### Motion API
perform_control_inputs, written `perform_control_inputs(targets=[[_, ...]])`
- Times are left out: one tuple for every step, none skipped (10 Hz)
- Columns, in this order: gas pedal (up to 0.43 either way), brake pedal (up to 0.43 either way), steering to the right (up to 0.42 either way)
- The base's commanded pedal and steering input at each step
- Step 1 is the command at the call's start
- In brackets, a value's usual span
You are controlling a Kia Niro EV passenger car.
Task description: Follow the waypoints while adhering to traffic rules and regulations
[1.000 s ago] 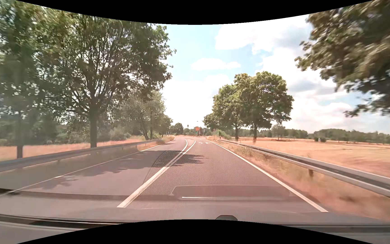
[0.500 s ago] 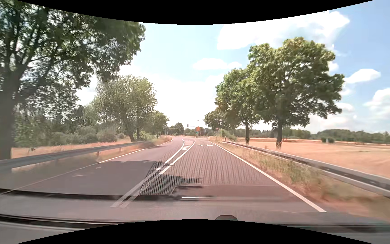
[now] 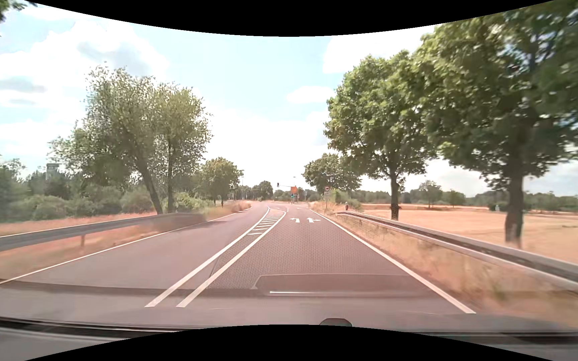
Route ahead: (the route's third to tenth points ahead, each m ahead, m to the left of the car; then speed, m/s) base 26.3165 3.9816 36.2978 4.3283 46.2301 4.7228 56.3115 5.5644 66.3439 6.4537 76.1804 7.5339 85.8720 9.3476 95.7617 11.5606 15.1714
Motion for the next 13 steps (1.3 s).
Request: perform_control_inputs(targets=[[0.0, 0.0, -0.007], [0.0, 0.0, -0.007], [0.0, 0.0, -0.008], [0.0, 0.0, -0.008], [0.0, 0.0, -0.009], [0.0, 0.0, -0.01], [0.0, 0.0, -0.012], [0.0, 0.0, -0.014], [0.0, 0.0, -0.016], [0.0, 0.0, -0.018], [0.0, 0.0, -0.02], [0.0, 0.006, -0.024], [0.0, 0.012, -0.027]])
